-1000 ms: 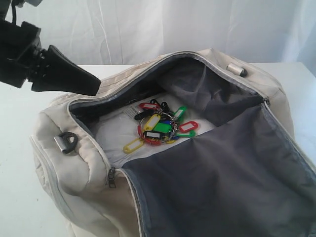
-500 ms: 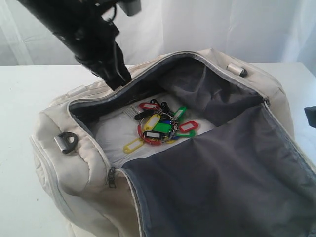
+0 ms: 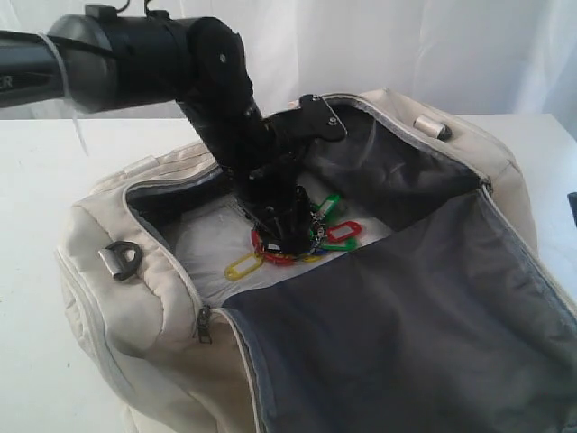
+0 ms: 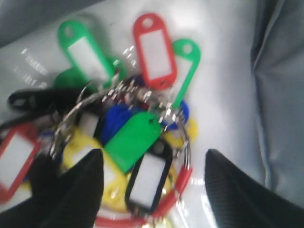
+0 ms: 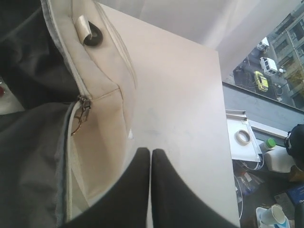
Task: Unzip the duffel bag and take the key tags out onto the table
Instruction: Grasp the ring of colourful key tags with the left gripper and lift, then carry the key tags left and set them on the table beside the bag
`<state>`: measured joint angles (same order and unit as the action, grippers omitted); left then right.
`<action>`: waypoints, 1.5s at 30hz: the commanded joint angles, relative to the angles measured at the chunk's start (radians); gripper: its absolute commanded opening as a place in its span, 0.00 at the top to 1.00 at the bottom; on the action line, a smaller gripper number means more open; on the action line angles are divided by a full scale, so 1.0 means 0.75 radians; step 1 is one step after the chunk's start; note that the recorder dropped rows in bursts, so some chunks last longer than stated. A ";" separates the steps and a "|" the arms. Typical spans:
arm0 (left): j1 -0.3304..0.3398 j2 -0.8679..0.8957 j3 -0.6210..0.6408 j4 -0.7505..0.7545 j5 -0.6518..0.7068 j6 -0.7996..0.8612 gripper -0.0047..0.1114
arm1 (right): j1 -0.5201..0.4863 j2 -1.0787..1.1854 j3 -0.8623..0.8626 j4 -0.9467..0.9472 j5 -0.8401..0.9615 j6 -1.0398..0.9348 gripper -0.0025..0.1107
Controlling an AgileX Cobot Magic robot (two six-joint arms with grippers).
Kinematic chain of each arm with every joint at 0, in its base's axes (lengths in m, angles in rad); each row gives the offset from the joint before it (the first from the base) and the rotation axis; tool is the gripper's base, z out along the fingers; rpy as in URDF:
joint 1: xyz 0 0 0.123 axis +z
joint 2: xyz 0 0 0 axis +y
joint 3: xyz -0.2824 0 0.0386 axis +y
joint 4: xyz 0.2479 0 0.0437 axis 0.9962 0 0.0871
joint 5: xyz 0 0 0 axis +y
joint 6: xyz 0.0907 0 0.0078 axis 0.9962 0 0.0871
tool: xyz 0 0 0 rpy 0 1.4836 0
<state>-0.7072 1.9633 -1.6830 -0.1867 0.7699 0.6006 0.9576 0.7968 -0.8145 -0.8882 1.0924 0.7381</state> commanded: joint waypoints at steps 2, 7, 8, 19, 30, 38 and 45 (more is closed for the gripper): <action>-0.042 0.075 -0.008 -0.022 -0.143 0.029 0.39 | -0.002 -0.010 0.001 -0.005 0.001 -0.001 0.97; -0.044 0.130 -0.008 -0.011 -0.225 -0.003 0.39 | -0.002 -0.010 0.001 -0.005 0.001 -0.001 0.97; -0.044 0.138 -0.008 0.004 -0.225 -0.003 0.40 | -0.002 -0.010 0.001 -0.005 0.001 -0.001 0.97; -0.044 -0.002 -0.008 0.073 -0.216 -0.152 0.96 | -0.002 -0.010 0.001 -0.005 -0.001 -0.001 0.97; -0.044 -0.342 -0.008 0.129 -0.013 -0.177 0.96 | -0.002 -0.010 0.001 -0.005 0.002 -0.001 0.97; -0.044 -0.586 -0.008 0.374 0.169 -0.335 0.96 | -0.002 -0.010 0.001 -0.005 -0.001 -0.001 0.97; -0.044 -0.734 -0.008 0.680 0.373 -0.476 0.96 | -0.002 -0.010 0.001 -0.005 -0.001 -0.001 0.97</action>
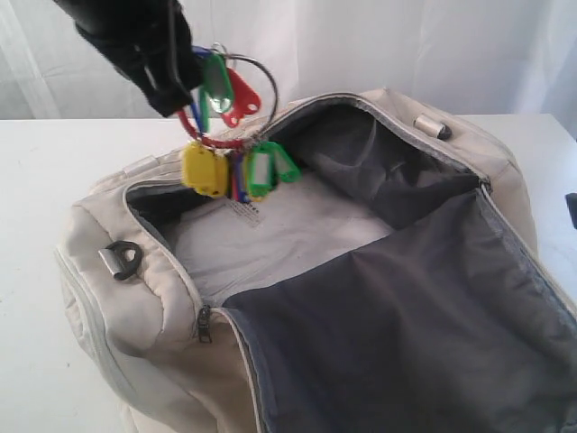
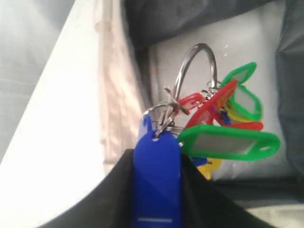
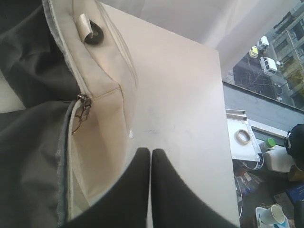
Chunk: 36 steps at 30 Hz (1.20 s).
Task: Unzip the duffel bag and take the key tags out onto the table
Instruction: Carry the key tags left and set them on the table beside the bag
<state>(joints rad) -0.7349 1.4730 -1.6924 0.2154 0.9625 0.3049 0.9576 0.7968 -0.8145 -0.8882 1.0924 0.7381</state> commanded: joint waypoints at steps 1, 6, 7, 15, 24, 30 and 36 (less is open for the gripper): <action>-0.007 -0.095 0.005 0.192 0.151 -0.112 0.96 | -0.002 -0.010 0.001 -0.005 -0.001 -0.001 0.97; -0.007 -0.125 0.005 0.480 0.345 -0.264 0.96 | -0.002 -0.010 0.001 -0.002 -0.001 -0.001 0.97; -0.007 -0.125 0.005 0.513 0.345 -0.269 0.96 | -0.002 -0.010 0.001 -0.002 -0.001 -0.001 0.97; 0.072 -0.116 0.008 0.624 0.345 -0.395 0.96 | -0.002 -0.010 0.001 -0.002 -0.001 -0.001 0.97; 0.305 -0.114 0.163 0.511 0.345 -0.407 0.96 | -0.002 -0.010 0.001 -0.002 -0.001 -0.001 0.97; 0.406 -0.114 0.385 0.385 0.195 -0.459 0.96 | -0.002 -0.010 0.001 -0.002 -0.001 -0.001 0.97; 0.451 -0.101 0.657 0.330 -0.130 -0.656 0.96 | -0.002 -0.010 0.001 -0.002 -0.001 -0.001 0.97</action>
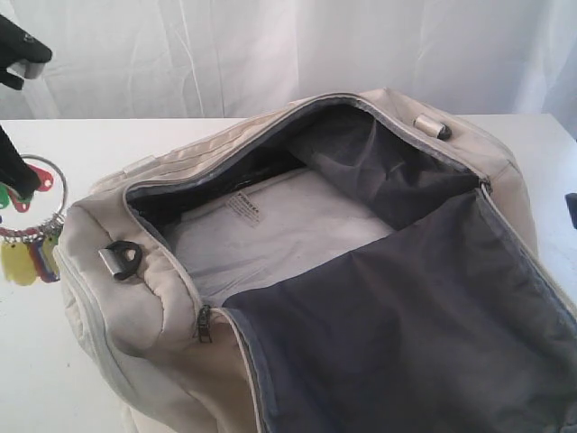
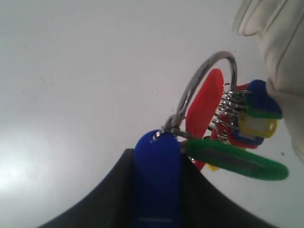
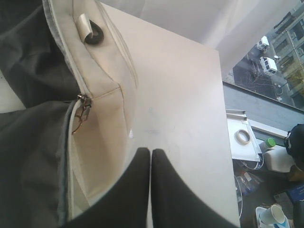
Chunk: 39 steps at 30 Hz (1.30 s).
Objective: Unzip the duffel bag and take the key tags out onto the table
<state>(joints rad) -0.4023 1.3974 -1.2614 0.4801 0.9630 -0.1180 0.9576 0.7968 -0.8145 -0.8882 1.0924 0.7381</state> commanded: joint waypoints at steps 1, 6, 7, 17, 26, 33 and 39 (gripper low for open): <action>0.008 0.021 0.119 -0.023 -0.189 -0.123 0.96 | -0.002 -0.010 0.001 -0.002 -0.001 -0.001 0.97; 0.008 0.127 0.143 0.005 -0.279 -0.209 0.96 | -0.002 -0.010 0.001 -0.002 -0.001 -0.001 0.97; 0.008 0.142 0.143 0.005 -0.299 -0.218 0.96 | -0.002 -0.010 0.001 -0.002 -0.001 -0.001 0.97; 0.018 0.151 0.065 0.212 0.017 -0.295 0.25 | -0.002 -0.010 0.001 -0.002 -0.001 -0.001 0.97; 0.015 0.072 -0.072 0.109 0.195 -0.143 0.25 | -0.002 -0.010 0.001 -0.002 0.002 -0.001 0.97; 0.015 -0.173 -0.104 -0.095 0.102 -0.013 0.40 | -0.002 -0.010 0.001 -0.002 -0.001 -0.001 0.97; 0.015 -0.399 -0.104 -0.258 0.075 0.025 0.90 | -0.002 -0.010 0.001 -0.002 -0.001 -0.001 0.97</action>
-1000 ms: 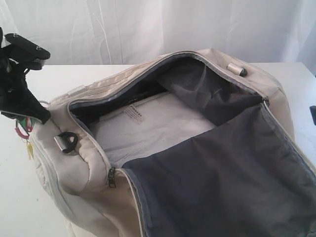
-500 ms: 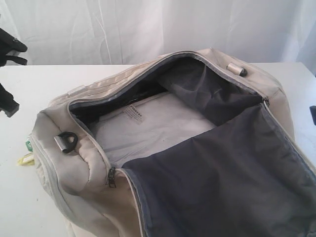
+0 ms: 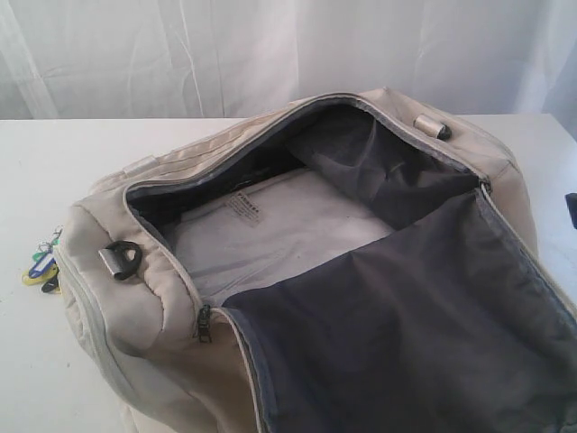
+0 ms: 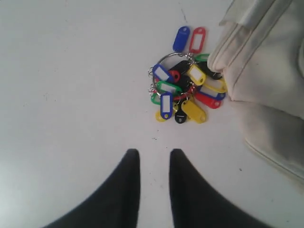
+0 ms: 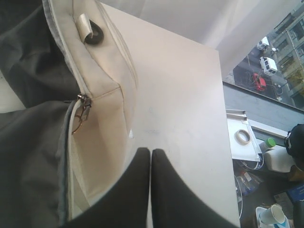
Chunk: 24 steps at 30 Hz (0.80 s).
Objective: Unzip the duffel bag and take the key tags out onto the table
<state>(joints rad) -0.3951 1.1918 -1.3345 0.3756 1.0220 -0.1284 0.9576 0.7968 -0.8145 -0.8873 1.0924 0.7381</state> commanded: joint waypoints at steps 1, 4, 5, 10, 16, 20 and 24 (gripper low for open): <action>0.006 -0.177 -0.006 -0.165 -0.021 0.088 0.96 | -0.002 -0.010 0.001 -0.004 -0.001 -0.001 0.97; 0.006 -0.283 -0.006 -0.192 -0.058 0.108 0.96 | -0.002 -0.010 0.001 -0.004 -0.001 -0.001 0.97; 0.006 -0.319 -0.006 -0.196 -0.055 0.108 0.96 | -0.002 -0.010 0.001 -0.004 -0.001 -0.001 0.97; 0.006 -0.444 0.018 -0.341 0.017 0.189 0.96 | -0.002 -0.010 0.001 -0.004 -0.001 -0.001 0.97; 0.006 -0.571 0.171 -0.452 -0.028 0.211 0.96 | -0.002 -0.010 0.001 -0.004 -0.001 -0.001 0.97; 0.006 -0.755 0.297 -0.560 -0.134 0.226 0.96 | -0.002 -0.010 0.001 -0.004 -0.001 -0.001 0.97; 0.006 -0.987 0.395 -0.598 -0.283 0.223 0.96 | -0.002 -0.010 0.001 -0.004 -0.001 -0.001 0.97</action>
<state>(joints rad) -0.3951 0.5691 -1.0846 -0.0403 0.8759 0.0351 0.9576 0.7968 -0.8145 -0.8873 1.0924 0.7381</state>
